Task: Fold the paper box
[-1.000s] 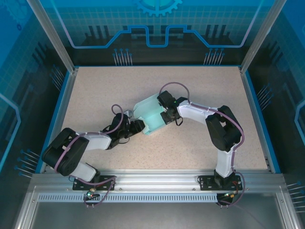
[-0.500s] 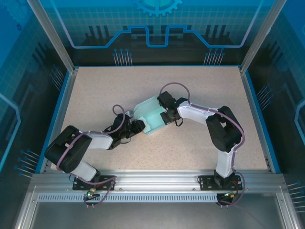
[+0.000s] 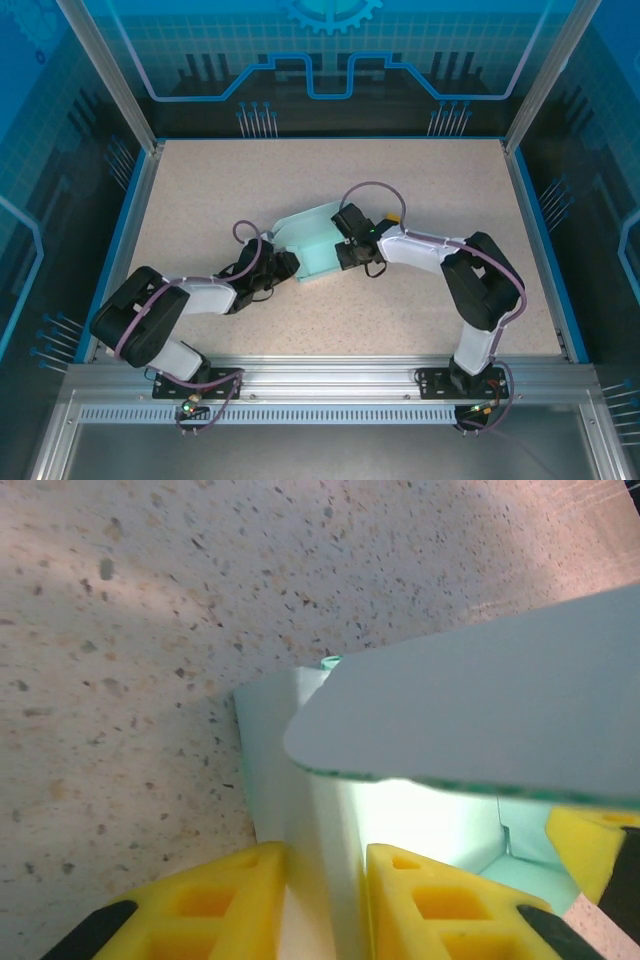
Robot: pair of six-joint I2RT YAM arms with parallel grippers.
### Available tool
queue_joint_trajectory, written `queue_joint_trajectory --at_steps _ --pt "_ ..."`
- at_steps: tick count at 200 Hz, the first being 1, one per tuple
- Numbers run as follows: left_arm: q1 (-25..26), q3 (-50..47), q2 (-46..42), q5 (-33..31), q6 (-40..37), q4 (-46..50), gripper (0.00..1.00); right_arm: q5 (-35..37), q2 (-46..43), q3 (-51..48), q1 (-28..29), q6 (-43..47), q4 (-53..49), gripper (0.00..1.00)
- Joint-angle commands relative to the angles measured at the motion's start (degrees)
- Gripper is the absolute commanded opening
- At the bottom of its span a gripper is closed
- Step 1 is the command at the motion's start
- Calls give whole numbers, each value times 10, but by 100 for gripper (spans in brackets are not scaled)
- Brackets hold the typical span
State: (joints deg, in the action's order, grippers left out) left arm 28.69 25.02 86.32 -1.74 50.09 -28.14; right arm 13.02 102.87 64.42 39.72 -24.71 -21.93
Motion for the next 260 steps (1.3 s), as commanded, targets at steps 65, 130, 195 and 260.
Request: queue_joint_trajectory --at_steps 65,130,195,260 --pt "22 17 -7 -62 -60 134 30 -44 -26 -24 46 -63 70 3" --pt "40 56 2 -152 -139 259 24 -35 -34 -25 54 -64 69 3" --pt "57 93 41 -218 -186 318 23 -30 -59 -37 57 -76 85 3" --pt "57 119 77 -178 -212 325 29 -33 -47 -41 57 -79 93 3"
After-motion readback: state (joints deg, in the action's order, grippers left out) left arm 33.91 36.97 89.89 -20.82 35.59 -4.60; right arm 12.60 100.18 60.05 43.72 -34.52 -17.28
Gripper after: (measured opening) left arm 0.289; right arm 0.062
